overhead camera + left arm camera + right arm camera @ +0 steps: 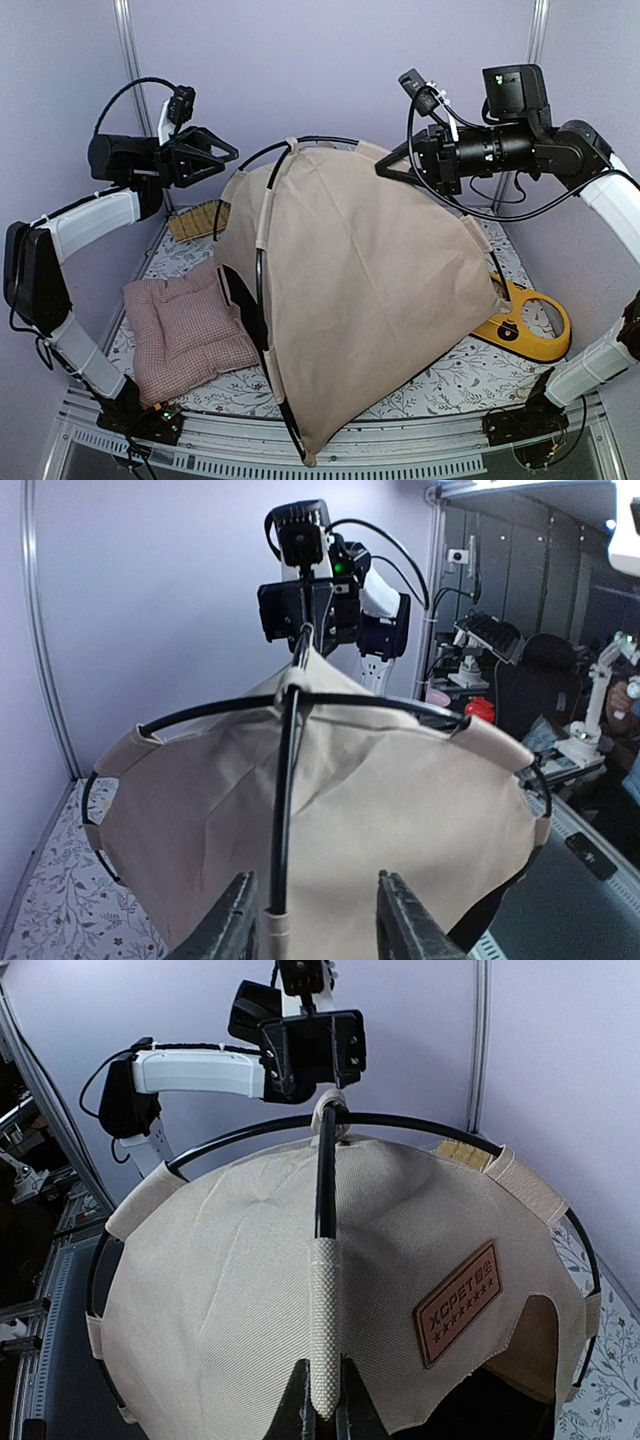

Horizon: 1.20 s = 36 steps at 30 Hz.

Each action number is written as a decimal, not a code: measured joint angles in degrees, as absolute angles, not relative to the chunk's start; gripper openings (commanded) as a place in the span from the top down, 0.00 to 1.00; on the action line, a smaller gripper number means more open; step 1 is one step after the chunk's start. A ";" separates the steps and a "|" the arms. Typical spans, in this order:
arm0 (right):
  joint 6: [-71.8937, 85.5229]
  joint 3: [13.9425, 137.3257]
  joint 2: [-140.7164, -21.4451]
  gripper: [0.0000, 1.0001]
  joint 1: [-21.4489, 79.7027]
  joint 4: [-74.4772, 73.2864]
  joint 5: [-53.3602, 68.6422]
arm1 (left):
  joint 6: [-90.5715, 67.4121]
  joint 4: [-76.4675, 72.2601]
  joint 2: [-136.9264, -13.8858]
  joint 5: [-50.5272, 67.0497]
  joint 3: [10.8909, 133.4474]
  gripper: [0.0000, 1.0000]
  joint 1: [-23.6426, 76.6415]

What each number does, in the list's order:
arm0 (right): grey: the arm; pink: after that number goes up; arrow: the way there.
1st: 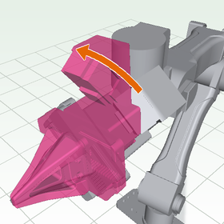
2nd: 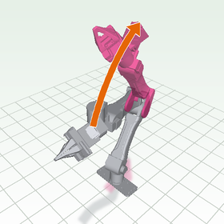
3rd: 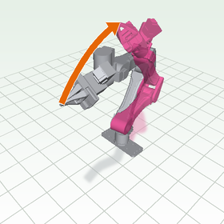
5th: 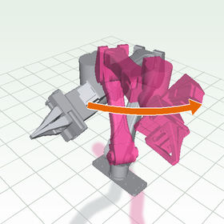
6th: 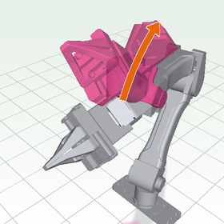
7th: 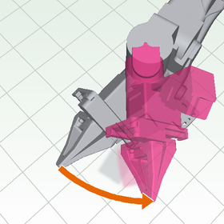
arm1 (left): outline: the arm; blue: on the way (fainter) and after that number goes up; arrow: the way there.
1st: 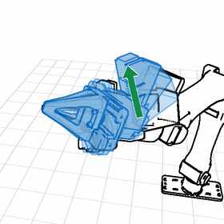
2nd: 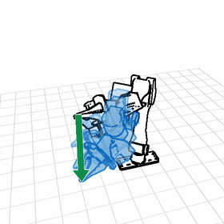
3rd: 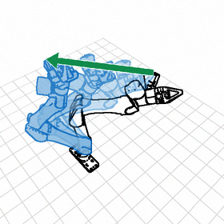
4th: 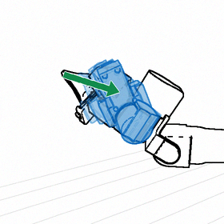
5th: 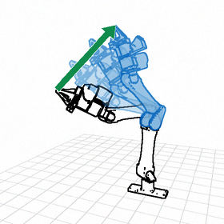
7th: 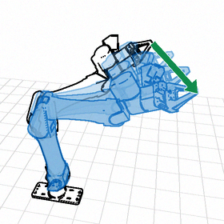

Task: Set up the pet tent

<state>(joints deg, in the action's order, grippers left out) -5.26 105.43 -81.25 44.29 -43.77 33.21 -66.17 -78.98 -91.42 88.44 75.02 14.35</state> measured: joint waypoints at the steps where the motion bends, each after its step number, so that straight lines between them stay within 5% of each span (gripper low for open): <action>1: -5.08 103.92 -80.86 1.00 44.27 -43.24 32.18 | -65.69 -78.70 -91.31 88.47 75.00 0.52 14.17; 2: -4.78 102.41 -80.36 1.00 44.27 -42.59 31.18 | -65.25 -77.80 -90.94 88.47 74.96 0.36 13.93; 3: -4.40 101.01 -79.85 1.00 44.27 -41.85 30.06 | -64.29 -76.55 -90.39 88.47 74.83 0.10 13.69; 4: -4.03 100.07 -79.42 1.00 44.27 -41.19 29.21 | -62.81 -75.26 -89.73 88.47 74.67 0.02 13.45; 11: -1.58 95.26 -75.26 1.00 44.29 -34.72 23.31 | -37.08 -42.83 -80.07 87.09 74.56 0.01 9.76; 17: 1.58 92.31 -72.77 1.00 44.29 -28.62 16.25 | -7.73 -10.70 -71.13 69.23 77.28 0.00 9.93; 28: 10.59 84.25 -72.10 1.00 46.41 -13.10 -10.52 | -4.23 -1.10 -64.14 34.92 76.01 0.01 10.02; 36: 6.44 89.67 -92.44 1.00 56.18 9.08 -37.47 | -10.22 -0.05 -59.83 24.32 70.28 0.01 10.39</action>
